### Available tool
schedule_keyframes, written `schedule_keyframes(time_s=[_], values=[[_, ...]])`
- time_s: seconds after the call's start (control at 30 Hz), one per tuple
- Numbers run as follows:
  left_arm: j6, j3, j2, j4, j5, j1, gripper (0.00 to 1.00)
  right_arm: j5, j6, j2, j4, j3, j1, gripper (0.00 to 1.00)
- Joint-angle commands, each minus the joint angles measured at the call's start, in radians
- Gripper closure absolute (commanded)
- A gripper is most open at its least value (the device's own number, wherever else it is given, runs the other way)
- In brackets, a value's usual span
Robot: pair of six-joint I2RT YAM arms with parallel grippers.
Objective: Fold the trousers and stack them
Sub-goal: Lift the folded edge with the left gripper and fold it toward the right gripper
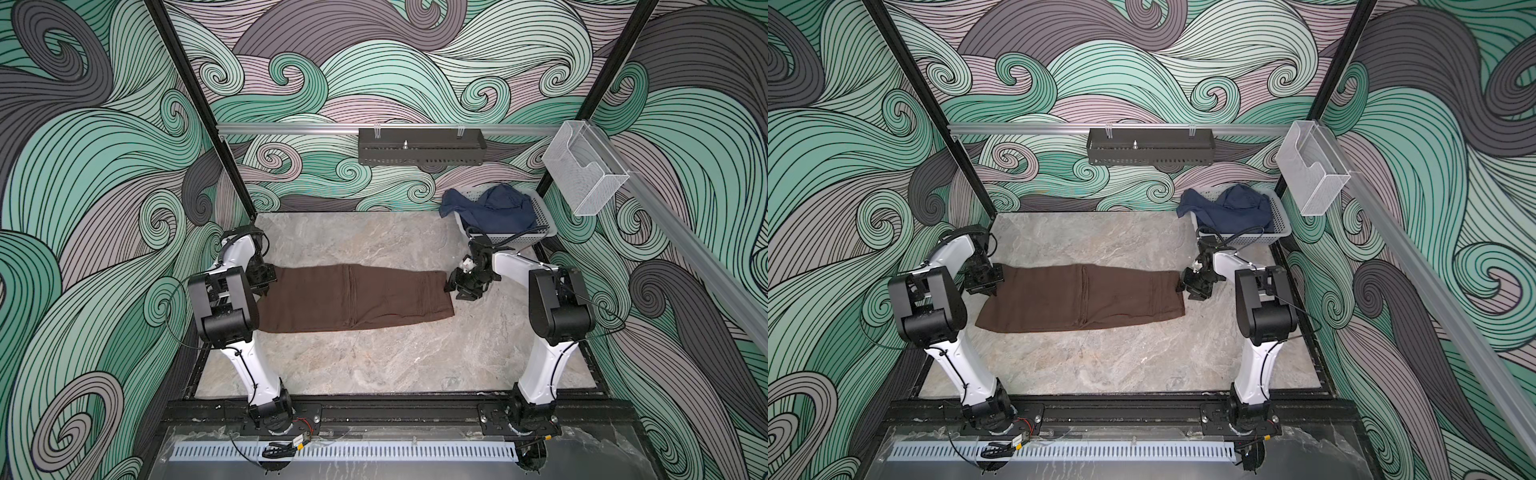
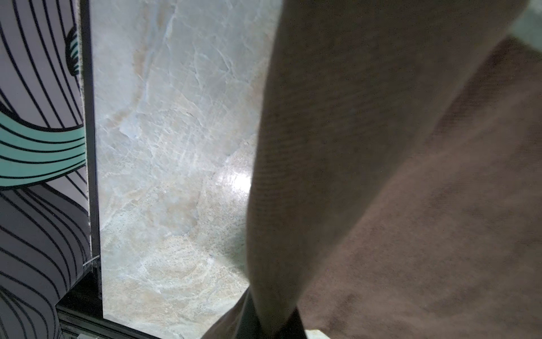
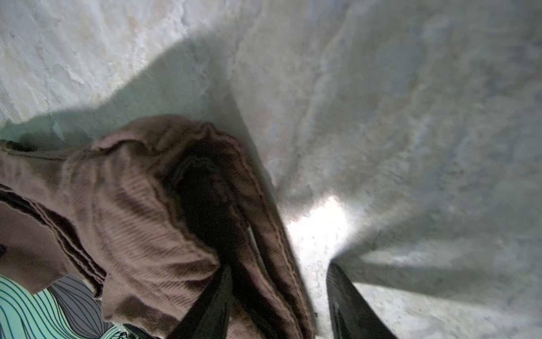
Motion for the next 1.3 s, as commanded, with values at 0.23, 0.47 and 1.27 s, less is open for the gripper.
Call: schedule_keyframes(time_s=[0.23, 0.47, 1.27], values=[[-0.001, 0.007, -0.041, -0.033, -0.002, -0.007, 1.0, 0.043, 0.051, -0.144, 0.068, -0.064, 0.003, 0.32], [-0.003, 0.011, -0.037, -0.037, 0.003, -0.008, 1.0, -0.067, 0.035, -0.053, 0.1, -0.033, 0.025, 0.33], [-0.078, 0.048, -0.136, -0.14, 0.158, -0.03, 1.0, -0.114, 0.053, 0.022, 0.112, -0.055, 0.081, 0.81]])
